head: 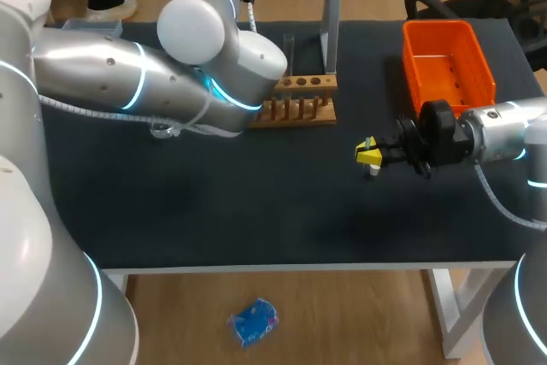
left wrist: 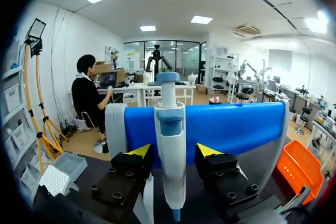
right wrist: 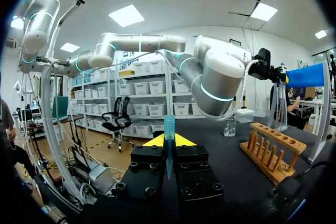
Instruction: Invert the test tube, pick up the pipette, mount the tip to pipette, aspirate from beaker and dispense into the tube, eject the tip, return the pipette, and cap with the stopper.
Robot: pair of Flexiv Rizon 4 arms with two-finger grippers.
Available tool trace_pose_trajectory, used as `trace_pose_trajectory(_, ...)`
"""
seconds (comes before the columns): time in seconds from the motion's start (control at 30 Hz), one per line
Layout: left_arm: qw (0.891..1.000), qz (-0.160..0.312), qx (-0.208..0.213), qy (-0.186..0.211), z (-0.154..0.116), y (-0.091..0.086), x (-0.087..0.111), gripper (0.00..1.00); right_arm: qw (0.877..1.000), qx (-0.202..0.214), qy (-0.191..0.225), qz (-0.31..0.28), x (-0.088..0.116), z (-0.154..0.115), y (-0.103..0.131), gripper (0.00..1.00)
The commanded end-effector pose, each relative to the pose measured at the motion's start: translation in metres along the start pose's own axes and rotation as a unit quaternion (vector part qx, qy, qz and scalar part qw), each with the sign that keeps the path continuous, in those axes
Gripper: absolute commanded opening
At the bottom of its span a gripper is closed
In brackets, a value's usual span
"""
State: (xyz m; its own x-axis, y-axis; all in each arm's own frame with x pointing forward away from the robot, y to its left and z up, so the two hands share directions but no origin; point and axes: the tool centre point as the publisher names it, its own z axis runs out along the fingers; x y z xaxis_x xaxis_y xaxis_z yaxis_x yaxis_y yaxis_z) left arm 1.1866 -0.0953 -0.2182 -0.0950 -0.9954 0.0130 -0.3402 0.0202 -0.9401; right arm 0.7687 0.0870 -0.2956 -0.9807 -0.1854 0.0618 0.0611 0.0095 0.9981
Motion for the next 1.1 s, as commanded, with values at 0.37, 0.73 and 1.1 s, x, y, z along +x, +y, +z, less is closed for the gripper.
trace_pose_trajectory(0.37,1.0,-0.002,-0.001,-0.013,0.005,0.003,0.002,0.0,1.0,0.0,0.001,0.0,0.0,-0.001,0.0,0.0)
trace_pose_trajectory(0.73,1.0,0.002,-0.002,-0.029,-0.002,-0.006,-0.001,0.0,1.0,0.0,0.001,0.0,0.0,-0.001,0.0,0.0)
trace_pose_trajectory(1.1,0.999,0.008,0.016,-0.036,-0.009,-0.029,-0.004,0.0,1.0,0.0,0.001,0.0,0.0,-0.001,0.0,0.0)
